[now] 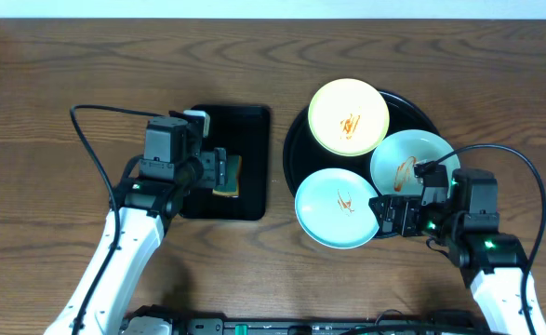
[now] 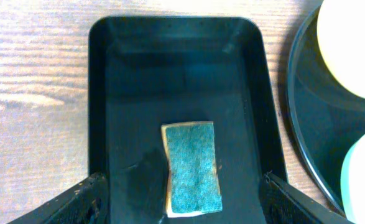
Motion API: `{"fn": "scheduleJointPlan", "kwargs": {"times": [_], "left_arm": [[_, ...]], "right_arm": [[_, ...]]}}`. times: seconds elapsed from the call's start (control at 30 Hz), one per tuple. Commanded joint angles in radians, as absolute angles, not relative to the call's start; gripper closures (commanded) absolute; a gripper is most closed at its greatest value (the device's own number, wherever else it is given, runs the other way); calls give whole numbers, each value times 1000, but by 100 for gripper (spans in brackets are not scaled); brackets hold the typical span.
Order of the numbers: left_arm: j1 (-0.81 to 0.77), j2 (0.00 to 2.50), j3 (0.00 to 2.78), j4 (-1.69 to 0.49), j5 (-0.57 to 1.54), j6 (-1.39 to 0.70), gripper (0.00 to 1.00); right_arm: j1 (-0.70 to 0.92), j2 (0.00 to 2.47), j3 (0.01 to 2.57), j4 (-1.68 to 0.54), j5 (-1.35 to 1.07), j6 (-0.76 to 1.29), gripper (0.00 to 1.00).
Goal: Clean dirty plates on tray and stack at the side
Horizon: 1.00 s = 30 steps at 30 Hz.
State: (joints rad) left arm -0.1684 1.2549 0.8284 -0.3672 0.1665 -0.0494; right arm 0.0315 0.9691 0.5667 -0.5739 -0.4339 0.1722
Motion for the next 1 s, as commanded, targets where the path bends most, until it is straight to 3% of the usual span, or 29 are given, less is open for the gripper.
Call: {"fn": "scheduleJointPlan", "kwargs": {"times": [0.0, 0.13, 0.23, 0.8, 0.97], "left_arm": [[-170, 1300, 848, -347, 176, -64, 22], [-170, 1359, 848, -321, 177, -65, 25], [-183, 1409, 848, -303, 176, -64, 33], [-260, 1628, 848, -243, 172, -64, 39], [-260, 1634, 847, -245, 172, -64, 46]], "right_arm": [[41, 1009, 587, -576, -461, 203, 5], [41, 1056, 587, -575, -461, 213, 8], [41, 1084, 587, -572, -463, 225, 9], [41, 1093, 587, -559, -469, 224, 10], [41, 1093, 587, -558, -469, 225, 10]]}}
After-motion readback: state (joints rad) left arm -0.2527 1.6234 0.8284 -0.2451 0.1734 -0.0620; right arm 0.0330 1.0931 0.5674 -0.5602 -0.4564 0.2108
